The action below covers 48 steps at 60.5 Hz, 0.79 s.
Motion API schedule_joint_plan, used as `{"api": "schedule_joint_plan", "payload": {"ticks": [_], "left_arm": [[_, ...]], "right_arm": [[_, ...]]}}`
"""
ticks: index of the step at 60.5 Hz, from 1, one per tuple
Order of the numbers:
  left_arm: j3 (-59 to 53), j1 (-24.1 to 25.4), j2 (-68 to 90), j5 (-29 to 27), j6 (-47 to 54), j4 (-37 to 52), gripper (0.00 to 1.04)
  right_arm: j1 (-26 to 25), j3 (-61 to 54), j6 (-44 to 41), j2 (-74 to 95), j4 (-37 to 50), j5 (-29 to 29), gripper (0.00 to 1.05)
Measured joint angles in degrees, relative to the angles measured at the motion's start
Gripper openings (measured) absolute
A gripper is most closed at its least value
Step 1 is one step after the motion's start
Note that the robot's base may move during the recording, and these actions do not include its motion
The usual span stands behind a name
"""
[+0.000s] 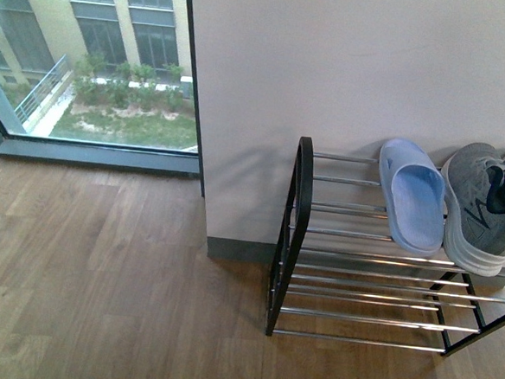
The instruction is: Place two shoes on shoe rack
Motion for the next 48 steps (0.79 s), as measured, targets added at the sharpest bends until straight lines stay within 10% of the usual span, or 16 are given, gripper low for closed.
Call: {"api": "schedule_joint_plan", "payload": {"ticks": [48], "left_arm": [[0.0,0.0,0.0,0.0,0.0,0.0,0.02]], "right_arm": [[0.0,0.0,0.0,-15.7,-16.0,0.2,0.02]]}}
